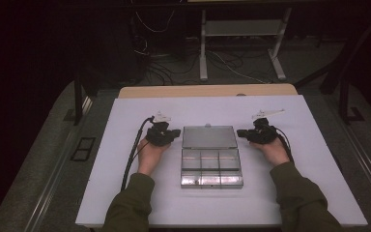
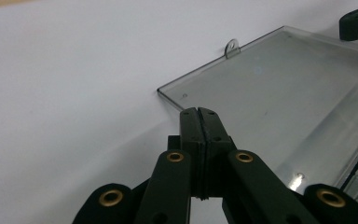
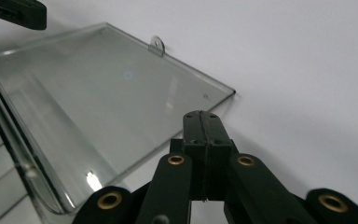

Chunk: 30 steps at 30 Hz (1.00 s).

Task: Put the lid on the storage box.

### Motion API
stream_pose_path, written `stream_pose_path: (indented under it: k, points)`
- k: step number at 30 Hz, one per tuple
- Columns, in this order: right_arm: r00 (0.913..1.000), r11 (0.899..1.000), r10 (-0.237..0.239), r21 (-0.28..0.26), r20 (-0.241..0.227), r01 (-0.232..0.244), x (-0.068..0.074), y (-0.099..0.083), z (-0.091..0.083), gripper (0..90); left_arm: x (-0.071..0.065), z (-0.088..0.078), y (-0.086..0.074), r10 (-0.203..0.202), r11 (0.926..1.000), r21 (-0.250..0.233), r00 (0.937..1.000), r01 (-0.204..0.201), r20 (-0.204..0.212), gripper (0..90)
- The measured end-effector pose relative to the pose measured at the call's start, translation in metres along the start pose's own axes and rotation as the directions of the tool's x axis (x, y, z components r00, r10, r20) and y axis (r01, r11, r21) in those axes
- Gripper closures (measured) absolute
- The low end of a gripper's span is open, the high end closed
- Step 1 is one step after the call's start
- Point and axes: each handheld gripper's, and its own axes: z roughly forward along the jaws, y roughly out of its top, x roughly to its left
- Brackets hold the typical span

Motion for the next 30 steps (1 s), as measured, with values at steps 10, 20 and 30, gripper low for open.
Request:
stream_pose_path:
  k: [10, 20, 30]
  points:
    - [0.9999, 0.998, -0.004, 0.060, -0.011, 0.004, 0.002, -0.004, 0.009, 89.3, 0.001, 0.008, -0.005, -0.024, 0.9963, 0.082, 0.9997, 0.024, 0.007, 88.4]
    - [0.9999, 0.996, -0.005, 0.084, -0.015, 0.007, 0.004, -0.005, 0.012, 89.3, -0.001, 0.014, -0.006, -0.035, 0.9943, 0.102, 0.9991, 0.032, 0.026, 88.5]
    - [0.9996, 0.997, -0.012, 0.079, -0.024, 0.014, 0.008, -0.003, 0.015, 89.3, -0.002, 0.016, -0.006, -0.054, 0.9949, 0.088, 0.9973, 0.050, 0.050, 88.4]
